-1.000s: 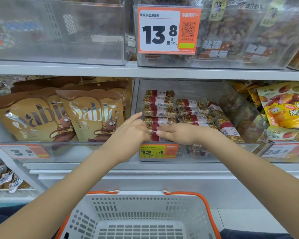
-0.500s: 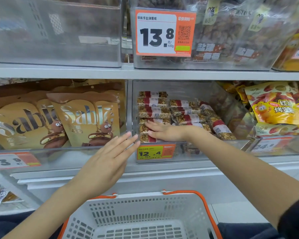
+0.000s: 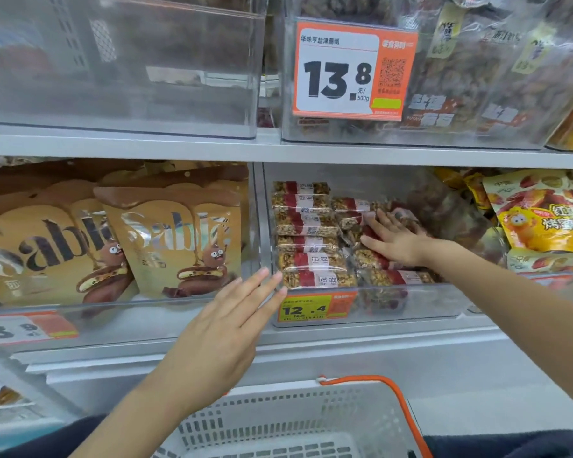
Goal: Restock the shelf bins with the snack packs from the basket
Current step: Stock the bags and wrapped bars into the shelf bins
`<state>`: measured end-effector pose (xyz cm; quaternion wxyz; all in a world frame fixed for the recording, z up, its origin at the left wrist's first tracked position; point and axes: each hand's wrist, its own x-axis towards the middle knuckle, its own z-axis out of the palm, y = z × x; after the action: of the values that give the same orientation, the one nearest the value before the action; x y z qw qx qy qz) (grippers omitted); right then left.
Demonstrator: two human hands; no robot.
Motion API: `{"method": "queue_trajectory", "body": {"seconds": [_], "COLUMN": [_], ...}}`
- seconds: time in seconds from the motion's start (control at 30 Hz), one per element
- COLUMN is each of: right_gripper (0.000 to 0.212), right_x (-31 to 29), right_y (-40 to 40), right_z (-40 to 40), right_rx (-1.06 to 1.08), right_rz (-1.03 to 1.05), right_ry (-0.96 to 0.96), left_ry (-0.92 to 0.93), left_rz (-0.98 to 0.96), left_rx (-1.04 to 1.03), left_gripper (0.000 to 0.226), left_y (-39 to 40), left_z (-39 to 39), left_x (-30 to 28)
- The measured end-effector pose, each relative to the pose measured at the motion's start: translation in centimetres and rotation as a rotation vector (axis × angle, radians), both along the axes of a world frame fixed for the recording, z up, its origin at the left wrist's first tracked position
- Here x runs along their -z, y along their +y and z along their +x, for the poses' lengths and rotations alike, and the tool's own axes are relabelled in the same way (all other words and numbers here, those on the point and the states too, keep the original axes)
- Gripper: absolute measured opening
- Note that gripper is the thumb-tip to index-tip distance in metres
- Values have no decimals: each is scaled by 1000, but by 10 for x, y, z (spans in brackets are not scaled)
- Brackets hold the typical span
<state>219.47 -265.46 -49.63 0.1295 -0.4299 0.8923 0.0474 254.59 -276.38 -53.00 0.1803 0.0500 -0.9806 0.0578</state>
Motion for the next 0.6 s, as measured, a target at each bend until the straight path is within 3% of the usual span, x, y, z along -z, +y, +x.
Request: {"method": "queue_trajectory", "body": {"seconds": [0.1, 0.23, 0.3, 0.43, 0.53, 0.6], "right_gripper": [68, 74, 67, 39, 27, 27], "right_x": [-2, 9, -5, -38, -57, -66], "right_y": [-12, -22, -21, -19, -35, -59], "right_z": [-8, -9, 7, 87, 153, 186], "right_rx": [-19, 31, 60, -90, -357, -498], "right_rz": [-78, -12, -185, -817, -1004, -974], "right_ry": [62, -128, -176, -142, -29, -6], "left_ry": [-8, -21, -3, 89, 139, 169], "left_rz": [-3, 14, 44, 196, 280, 303], "left_rx": [-17, -5, 35, 0, -75, -136], "left_gripper": [72, 75, 69, 53, 38, 36], "left_y": [3, 0, -2, -9, -23, -32], "left_z": [0, 2, 6, 21, 39, 53], "left_x": [0, -2, -5, -13, -18, -20]}}
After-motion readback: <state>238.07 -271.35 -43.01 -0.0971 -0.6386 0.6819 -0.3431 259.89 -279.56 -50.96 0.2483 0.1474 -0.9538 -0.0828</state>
